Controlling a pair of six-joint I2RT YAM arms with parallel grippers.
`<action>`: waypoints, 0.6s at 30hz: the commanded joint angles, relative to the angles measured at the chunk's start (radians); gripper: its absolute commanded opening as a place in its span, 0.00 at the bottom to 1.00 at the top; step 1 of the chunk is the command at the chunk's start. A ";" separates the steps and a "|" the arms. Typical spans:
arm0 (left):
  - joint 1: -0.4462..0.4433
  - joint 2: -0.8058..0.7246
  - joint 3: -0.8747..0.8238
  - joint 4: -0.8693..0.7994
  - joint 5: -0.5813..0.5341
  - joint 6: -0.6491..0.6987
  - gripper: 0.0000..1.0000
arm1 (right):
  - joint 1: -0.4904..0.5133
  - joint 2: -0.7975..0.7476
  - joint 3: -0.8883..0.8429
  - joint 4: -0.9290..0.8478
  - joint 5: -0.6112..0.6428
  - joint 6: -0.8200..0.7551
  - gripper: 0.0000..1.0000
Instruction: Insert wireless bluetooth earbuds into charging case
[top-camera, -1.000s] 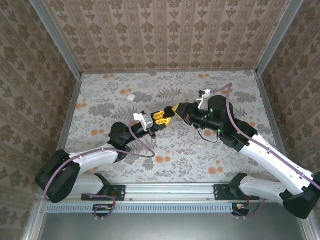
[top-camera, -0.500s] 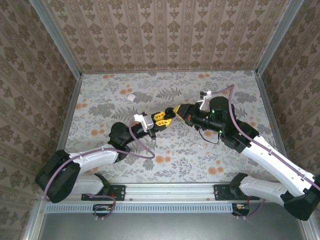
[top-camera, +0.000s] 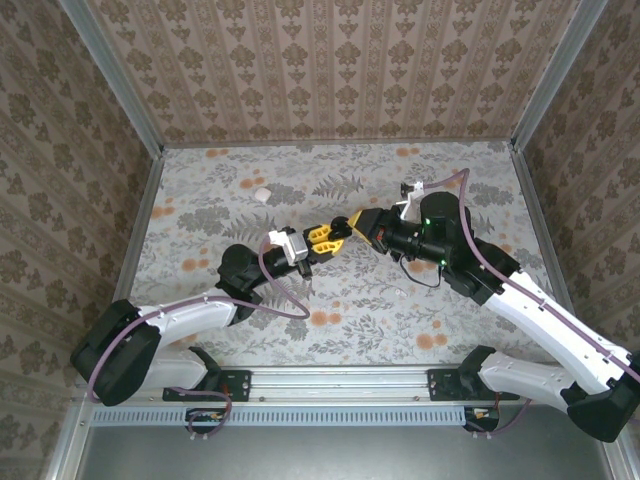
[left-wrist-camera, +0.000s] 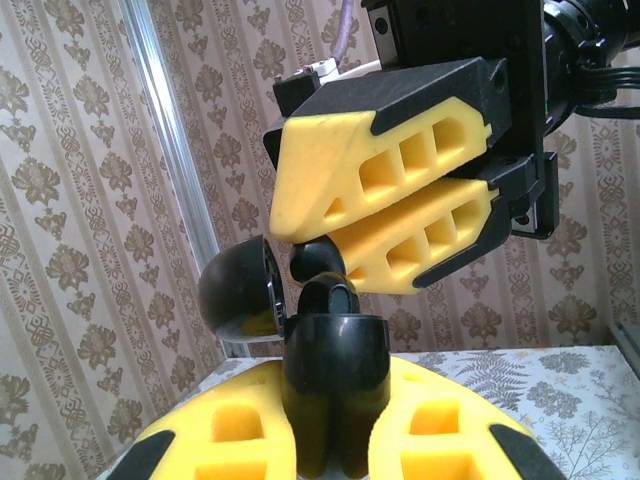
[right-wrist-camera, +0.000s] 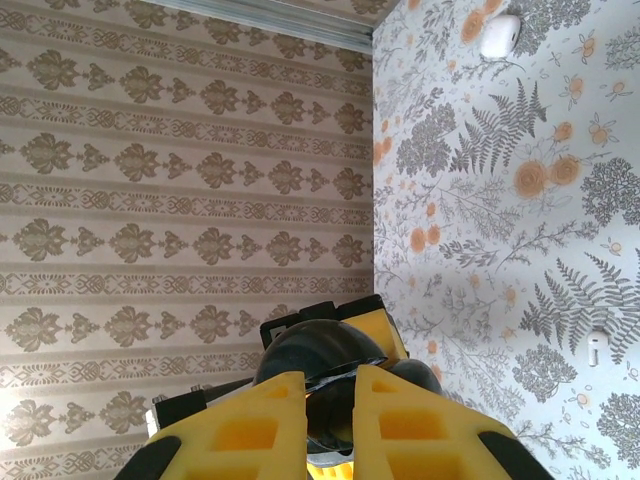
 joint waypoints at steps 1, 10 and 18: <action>0.000 -0.006 0.007 0.067 0.046 0.067 0.00 | -0.007 0.009 0.029 -0.049 -0.030 -0.012 0.14; -0.005 -0.001 0.005 0.068 0.040 0.134 0.00 | -0.014 0.003 0.030 -0.061 -0.032 -0.017 0.14; -0.005 0.006 0.005 0.070 0.049 0.159 0.00 | -0.032 -0.014 0.032 -0.079 -0.056 -0.018 0.14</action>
